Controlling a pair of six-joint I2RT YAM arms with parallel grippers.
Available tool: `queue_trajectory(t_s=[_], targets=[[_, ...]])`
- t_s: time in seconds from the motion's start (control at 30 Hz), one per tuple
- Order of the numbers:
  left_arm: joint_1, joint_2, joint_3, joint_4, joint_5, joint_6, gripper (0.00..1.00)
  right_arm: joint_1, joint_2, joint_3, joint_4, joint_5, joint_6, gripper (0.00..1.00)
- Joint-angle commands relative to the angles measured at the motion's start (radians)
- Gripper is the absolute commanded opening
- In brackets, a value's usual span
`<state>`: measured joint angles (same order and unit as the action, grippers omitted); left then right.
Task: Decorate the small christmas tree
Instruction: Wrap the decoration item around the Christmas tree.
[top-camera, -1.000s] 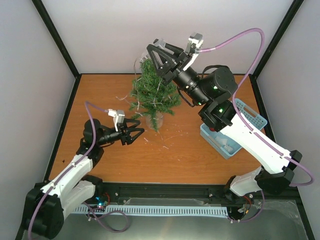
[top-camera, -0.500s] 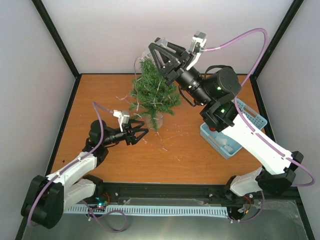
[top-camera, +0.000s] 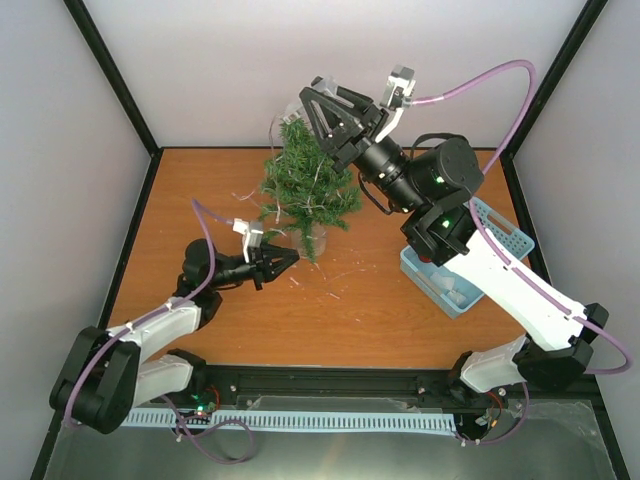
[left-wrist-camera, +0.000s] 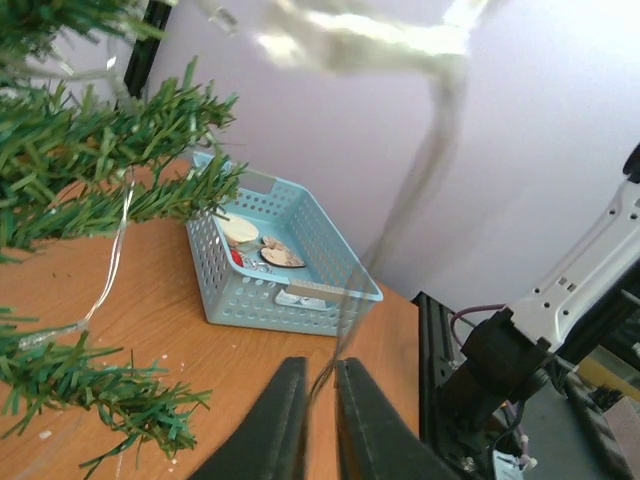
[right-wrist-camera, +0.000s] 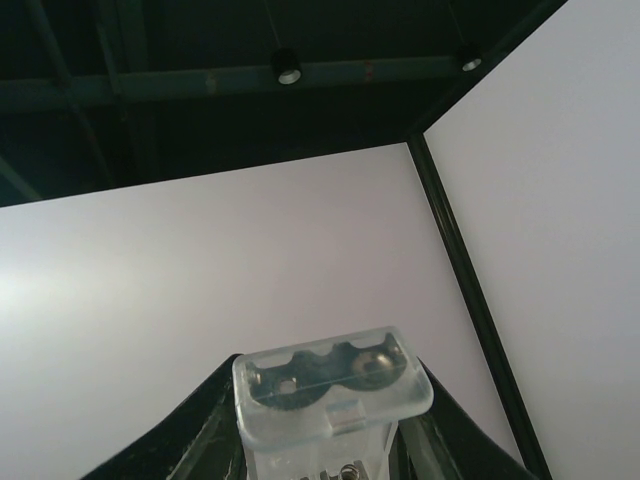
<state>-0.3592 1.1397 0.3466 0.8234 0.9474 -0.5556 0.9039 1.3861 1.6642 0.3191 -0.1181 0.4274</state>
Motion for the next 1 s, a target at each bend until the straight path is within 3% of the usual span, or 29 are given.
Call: queue_trajectory(t_s=[0.0, 0.1, 0.33, 0.5, 0.8, 0.97], targets=[[-0.009, -0.054, 0.002, 0.069, 0.059, -0.004, 0.01, -0.002, -0.033, -0.022, 0.022, 0.031, -0.028, 0.14], [-0.009, -0.138, 0.026, -0.003, 0.059, -0.001, 0.01, -0.002, -0.046, -0.036, -0.008, 0.071, -0.077, 0.14], [-0.008, -0.416, 0.191, -0.425, -0.080, 0.136, 0.01, -0.009, -0.105, -0.104, -0.084, 0.195, -0.217, 0.14], [-0.009, -0.451, 0.303, -0.495, -0.078, 0.062, 0.01, -0.011, -0.148, -0.141, -0.121, 0.276, -0.316, 0.14], [-0.008, -0.423, 0.672, -1.065, -0.607, 0.387, 0.01, -0.011, -0.209, -0.149, -0.184, 0.386, -0.474, 0.14], [-0.006, -0.361, 0.778, -1.142, -0.815, 0.438, 0.01, -0.013, -0.215, -0.140, -0.172, 0.362, -0.526, 0.14]])
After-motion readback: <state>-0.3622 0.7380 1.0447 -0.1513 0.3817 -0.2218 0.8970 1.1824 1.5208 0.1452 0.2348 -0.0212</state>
